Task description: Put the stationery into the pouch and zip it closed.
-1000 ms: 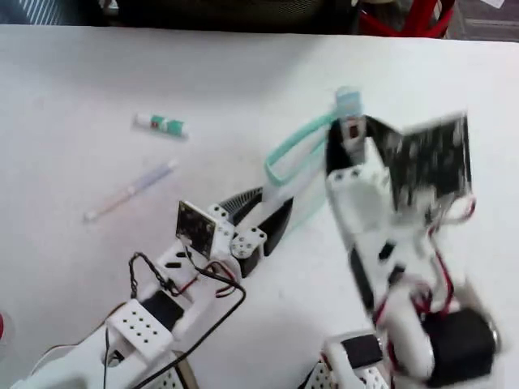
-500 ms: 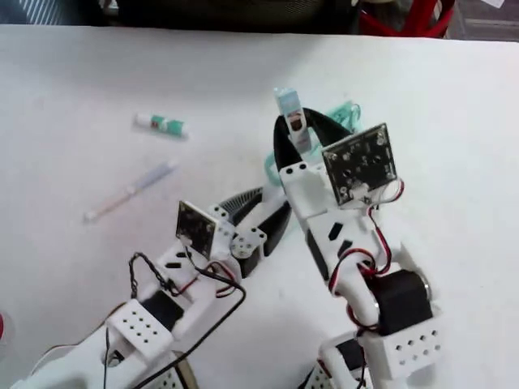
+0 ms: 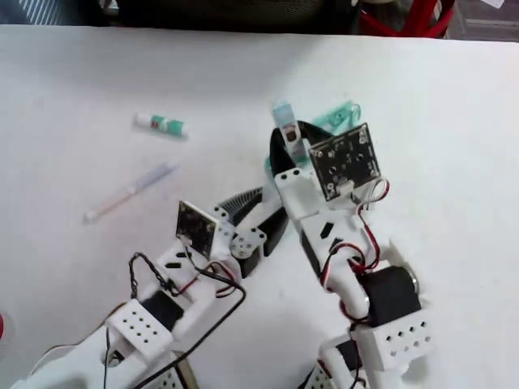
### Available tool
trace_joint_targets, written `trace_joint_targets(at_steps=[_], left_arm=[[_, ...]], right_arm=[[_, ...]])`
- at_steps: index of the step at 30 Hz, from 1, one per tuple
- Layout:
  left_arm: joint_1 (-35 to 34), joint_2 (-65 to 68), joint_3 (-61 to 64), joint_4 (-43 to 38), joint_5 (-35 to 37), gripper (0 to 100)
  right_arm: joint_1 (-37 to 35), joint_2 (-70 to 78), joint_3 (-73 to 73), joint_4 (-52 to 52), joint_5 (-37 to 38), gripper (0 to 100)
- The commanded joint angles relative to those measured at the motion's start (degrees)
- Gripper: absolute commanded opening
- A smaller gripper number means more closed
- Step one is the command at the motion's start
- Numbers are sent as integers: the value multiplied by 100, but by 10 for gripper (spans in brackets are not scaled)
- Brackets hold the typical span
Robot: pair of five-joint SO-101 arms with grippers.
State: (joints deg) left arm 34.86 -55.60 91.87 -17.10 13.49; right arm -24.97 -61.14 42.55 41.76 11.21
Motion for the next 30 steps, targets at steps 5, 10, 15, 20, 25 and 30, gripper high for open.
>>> trace_joint_targets(at_steps=[5, 10, 15, 20, 25, 30], left_arm=[[-198, 84, 9, 88, 492, 165], [-180, 84, 18, 273, 738, 323], [-180, 75, -325, 1037, 774, 339], [-189, 75, -369, 1125, 774, 339], [-180, 75, -369, 1125, 774, 339], [-180, 75, -369, 1125, 774, 339]], right_arm=[[-40, -31, 158, -75, -35, 21], [-13, -31, 185, -31, -18, 21], [-13, -40, 105, 268, 18, 22], [-4, -31, -448, 1112, 18, 55], [-4, -31, -897, 1429, 18, 142], [-4, -31, -976, 1446, 18, 122]])
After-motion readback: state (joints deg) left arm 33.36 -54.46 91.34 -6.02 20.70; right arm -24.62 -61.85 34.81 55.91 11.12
